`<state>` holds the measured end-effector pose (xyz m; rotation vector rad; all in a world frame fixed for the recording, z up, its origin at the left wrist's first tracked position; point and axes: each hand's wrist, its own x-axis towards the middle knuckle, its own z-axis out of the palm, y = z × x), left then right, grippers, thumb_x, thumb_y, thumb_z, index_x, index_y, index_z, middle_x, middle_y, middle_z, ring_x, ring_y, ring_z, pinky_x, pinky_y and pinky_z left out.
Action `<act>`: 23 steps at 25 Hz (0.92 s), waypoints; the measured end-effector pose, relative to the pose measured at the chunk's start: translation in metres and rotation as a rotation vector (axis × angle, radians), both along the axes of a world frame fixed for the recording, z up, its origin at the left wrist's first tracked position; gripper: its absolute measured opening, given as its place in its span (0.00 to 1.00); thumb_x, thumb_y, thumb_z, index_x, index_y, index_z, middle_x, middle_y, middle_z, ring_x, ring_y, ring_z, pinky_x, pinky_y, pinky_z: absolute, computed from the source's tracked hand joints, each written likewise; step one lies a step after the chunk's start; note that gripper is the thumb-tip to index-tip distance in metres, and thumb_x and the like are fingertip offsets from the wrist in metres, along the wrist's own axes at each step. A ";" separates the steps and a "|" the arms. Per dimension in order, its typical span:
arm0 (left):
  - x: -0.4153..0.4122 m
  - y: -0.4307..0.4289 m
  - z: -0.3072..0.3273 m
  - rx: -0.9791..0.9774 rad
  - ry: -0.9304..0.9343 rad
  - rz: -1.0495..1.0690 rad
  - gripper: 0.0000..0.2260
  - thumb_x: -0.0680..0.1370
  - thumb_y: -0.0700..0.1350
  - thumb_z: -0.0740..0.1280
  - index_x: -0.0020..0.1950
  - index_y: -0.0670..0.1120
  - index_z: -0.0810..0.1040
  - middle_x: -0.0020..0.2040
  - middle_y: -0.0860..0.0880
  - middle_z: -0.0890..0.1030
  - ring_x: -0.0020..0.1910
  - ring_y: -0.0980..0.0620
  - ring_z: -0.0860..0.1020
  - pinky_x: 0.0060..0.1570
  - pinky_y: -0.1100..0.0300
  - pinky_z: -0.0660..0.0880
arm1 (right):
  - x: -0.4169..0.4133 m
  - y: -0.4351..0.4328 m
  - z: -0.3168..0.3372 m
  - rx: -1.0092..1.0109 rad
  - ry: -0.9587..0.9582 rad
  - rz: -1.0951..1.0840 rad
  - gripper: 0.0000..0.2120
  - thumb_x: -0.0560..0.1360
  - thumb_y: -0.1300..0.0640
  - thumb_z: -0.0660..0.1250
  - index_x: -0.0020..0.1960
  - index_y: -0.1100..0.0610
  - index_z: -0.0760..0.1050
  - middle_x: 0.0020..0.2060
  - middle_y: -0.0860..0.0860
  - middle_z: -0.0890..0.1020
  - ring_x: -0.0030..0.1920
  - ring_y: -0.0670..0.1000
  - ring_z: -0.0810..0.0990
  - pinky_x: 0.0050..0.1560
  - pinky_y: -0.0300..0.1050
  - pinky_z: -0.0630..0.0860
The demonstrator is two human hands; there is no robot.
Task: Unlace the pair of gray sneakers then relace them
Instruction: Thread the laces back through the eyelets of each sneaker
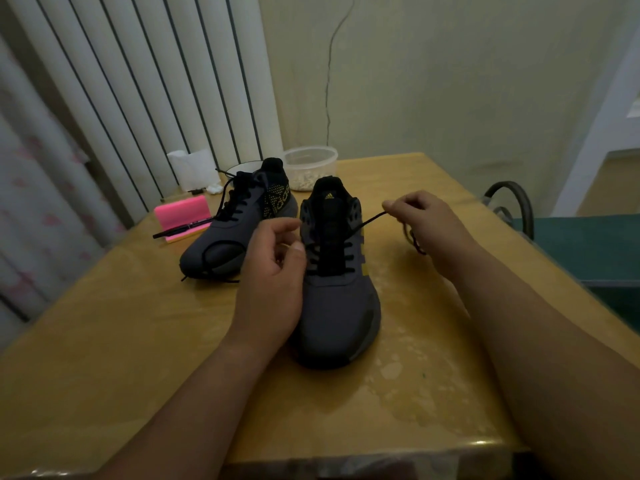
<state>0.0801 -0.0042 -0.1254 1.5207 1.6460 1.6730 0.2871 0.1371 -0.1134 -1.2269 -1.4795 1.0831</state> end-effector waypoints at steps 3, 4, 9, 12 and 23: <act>-0.017 0.000 0.001 -0.216 0.128 -0.024 0.15 0.85 0.46 0.63 0.72 0.56 0.72 0.60 0.58 0.78 0.58 0.63 0.77 0.55 0.63 0.75 | -0.006 -0.002 -0.003 0.183 -0.158 -0.056 0.30 0.79 0.35 0.67 0.74 0.51 0.71 0.68 0.46 0.75 0.67 0.46 0.72 0.65 0.49 0.70; -0.021 -0.001 0.002 -0.309 0.175 -0.070 0.15 0.85 0.48 0.62 0.72 0.56 0.71 0.58 0.60 0.79 0.55 0.64 0.78 0.55 0.60 0.76 | -0.008 -0.003 -0.003 0.234 -0.174 -0.067 0.29 0.80 0.36 0.66 0.74 0.51 0.71 0.68 0.46 0.75 0.67 0.45 0.72 0.65 0.47 0.70; -0.042 -0.005 0.007 -0.301 0.326 -0.071 0.08 0.84 0.53 0.66 0.47 0.52 0.77 0.36 0.49 0.79 0.35 0.55 0.77 0.42 0.47 0.77 | -0.024 -0.021 0.017 0.505 -0.232 -0.213 0.08 0.83 0.47 0.64 0.57 0.50 0.78 0.56 0.46 0.80 0.59 0.46 0.76 0.65 0.53 0.75; -0.046 -0.005 0.039 -0.195 0.222 -0.105 0.14 0.85 0.52 0.66 0.44 0.46 0.76 0.33 0.45 0.77 0.29 0.58 0.74 0.35 0.58 0.74 | -0.042 -0.047 0.049 0.663 -0.321 0.039 0.11 0.80 0.56 0.64 0.60 0.50 0.79 0.53 0.43 0.83 0.57 0.45 0.79 0.61 0.51 0.78; -0.067 -0.011 0.074 -0.241 0.031 -0.290 0.15 0.82 0.57 0.69 0.49 0.46 0.81 0.34 0.57 0.75 0.33 0.59 0.74 0.41 0.57 0.76 | -0.028 -0.092 0.099 0.209 -0.132 0.376 0.11 0.81 0.53 0.70 0.48 0.61 0.77 0.39 0.55 0.80 0.42 0.54 0.82 0.58 0.56 0.82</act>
